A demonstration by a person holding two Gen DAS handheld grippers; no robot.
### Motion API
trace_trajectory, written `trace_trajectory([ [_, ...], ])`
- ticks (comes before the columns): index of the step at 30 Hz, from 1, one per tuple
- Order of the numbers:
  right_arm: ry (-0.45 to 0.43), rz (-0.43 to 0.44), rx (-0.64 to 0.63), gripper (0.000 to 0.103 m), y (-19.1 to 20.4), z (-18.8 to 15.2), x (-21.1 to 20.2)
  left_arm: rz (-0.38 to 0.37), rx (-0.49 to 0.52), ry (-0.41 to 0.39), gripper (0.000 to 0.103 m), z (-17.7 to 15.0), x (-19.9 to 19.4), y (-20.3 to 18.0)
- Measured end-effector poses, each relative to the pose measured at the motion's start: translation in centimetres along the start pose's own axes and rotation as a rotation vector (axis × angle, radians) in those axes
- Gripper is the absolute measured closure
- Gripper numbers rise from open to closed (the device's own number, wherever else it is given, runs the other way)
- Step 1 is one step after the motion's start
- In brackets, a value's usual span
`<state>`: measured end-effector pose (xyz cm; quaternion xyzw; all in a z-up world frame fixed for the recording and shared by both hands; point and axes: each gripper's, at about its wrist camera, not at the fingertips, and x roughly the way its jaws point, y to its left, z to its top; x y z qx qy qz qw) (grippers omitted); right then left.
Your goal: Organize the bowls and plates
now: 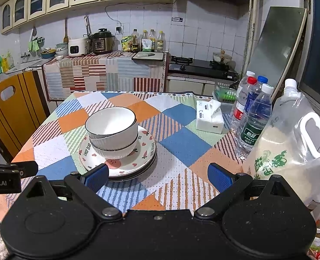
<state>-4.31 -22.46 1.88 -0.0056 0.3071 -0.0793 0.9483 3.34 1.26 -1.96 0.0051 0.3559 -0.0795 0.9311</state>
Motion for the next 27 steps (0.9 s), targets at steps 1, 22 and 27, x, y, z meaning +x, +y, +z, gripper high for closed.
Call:
trace_trajectory([
  [1,0.001,0.001,0.001,0.003,0.01,-0.02,0.02,0.0,-0.004,-0.003,0.002,0.01,-0.03,0.03],
  [22,0.021,0.01,-0.003,0.003,0.23,-0.33,0.34,0.008,-0.039,0.0,0.002,0.03,0.0,0.52],
  [27,0.02,0.011,-0.004,0.003,0.32,-0.34,0.34,-0.013,-0.026,0.032,0.002,0.04,0.34,0.43],
])
